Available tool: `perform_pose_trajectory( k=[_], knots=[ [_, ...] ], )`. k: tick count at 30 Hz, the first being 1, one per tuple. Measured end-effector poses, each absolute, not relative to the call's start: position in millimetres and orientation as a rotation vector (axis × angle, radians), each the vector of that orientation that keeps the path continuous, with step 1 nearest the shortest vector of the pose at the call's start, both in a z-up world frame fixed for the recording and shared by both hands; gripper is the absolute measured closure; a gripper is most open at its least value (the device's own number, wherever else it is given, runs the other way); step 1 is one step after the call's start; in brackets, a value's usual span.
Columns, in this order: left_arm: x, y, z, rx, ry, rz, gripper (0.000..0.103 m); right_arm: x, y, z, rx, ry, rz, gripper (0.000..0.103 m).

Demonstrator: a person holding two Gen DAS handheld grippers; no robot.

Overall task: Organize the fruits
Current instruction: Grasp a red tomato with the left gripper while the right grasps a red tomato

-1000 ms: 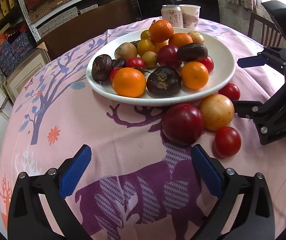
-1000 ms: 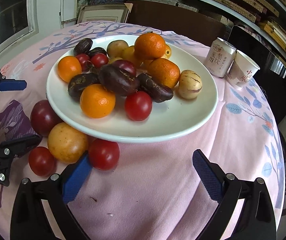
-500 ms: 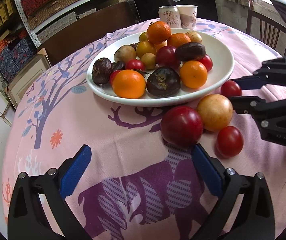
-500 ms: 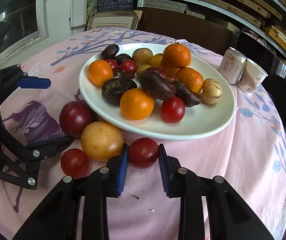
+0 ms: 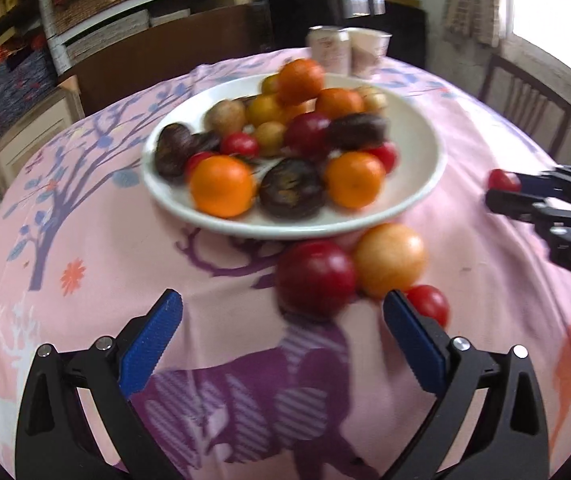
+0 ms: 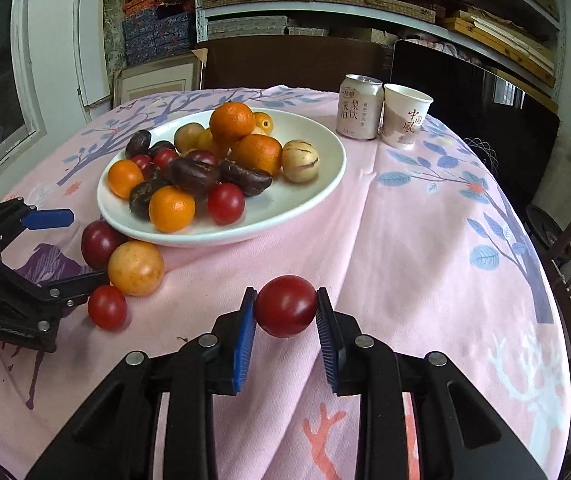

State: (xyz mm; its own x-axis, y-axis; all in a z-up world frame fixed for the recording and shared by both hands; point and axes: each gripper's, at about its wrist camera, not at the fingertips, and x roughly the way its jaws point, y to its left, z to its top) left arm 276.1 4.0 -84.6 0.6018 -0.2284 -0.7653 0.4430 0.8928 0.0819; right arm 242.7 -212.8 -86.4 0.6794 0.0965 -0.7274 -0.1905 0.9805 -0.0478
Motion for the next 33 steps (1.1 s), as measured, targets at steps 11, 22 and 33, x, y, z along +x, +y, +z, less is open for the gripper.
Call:
perform_pose_trajectory(
  k=[11, 22, 33],
  knots=[
    [291.5, 10.0, -94.0, 0.293, 0.88, -0.302, 0.004, 238.0, -206.4, -88.0, -0.139, 0.82, 0.196, 0.073],
    [286.9, 2.0, -88.4, 0.195, 0.861, -0.481, 0.063, 236.5, -202.5, -90.5, -0.167, 0.833, 0.207, 0.07],
    [274.1, 5.9, -87.3, 0.208, 0.886, -0.529, 0.063, 223.7, -231.5, -90.2, -0.127, 0.826, 0.199, 0.036]
  ],
)
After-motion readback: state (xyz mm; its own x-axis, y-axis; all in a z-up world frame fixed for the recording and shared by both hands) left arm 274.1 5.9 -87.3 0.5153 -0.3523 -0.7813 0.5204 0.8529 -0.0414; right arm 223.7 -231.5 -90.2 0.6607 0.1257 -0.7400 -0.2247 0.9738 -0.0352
